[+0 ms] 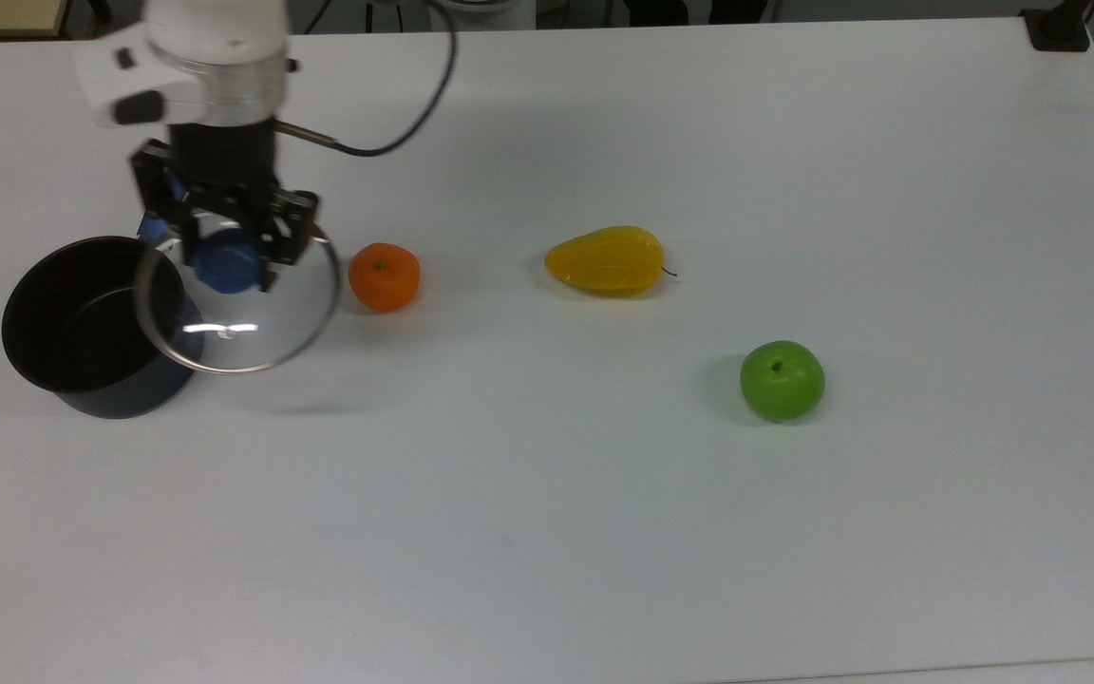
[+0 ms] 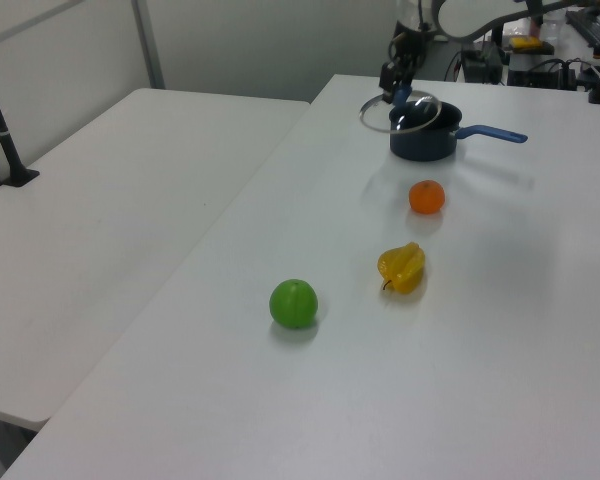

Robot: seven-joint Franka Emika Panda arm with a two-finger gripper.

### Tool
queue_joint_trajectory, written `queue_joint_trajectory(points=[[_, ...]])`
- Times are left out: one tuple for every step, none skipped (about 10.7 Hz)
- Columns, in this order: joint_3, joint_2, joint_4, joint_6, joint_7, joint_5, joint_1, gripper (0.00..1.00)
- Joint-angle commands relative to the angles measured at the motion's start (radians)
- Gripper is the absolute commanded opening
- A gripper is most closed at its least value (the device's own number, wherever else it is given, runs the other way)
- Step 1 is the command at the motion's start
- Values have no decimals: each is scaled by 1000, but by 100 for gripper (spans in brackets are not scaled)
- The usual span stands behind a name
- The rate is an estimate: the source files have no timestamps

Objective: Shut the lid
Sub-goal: 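Lift the glass lid and carry it toward the black saucepan, then lower the glass lid onto the rim of the black saucepan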

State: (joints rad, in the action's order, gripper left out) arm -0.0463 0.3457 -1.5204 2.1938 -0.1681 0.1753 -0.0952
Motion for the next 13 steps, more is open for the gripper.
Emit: queue_joint_trajectory(points=[[8, -11, -12, 9, 55, -38, -127, 51], [8, -11, -35, 56, 71, -93, -156, 51], [8, -8, -43, 90, 102, -141, -178, 51], [6, 4, -41, 96, 129, -170, -195, 51], [5, 22, -31, 103, 134, -197, -210, 51], [5, 28, -32, 137, 134, -203, -216, 51], [5, 42, -35, 165, 143, -201, -219, 51], [5, 54, -32, 168, 150, -204, -228, 51], [5, 70, -29, 169, 154, -203, -242, 51], [5, 73, -29, 170, 156, -201, -247, 51], [5, 75, -32, 170, 157, -201, -247, 51], [5, 90, -31, 185, 160, -203, -247, 51], [5, 94, -30, 220, 159, -204, -247, 51]])
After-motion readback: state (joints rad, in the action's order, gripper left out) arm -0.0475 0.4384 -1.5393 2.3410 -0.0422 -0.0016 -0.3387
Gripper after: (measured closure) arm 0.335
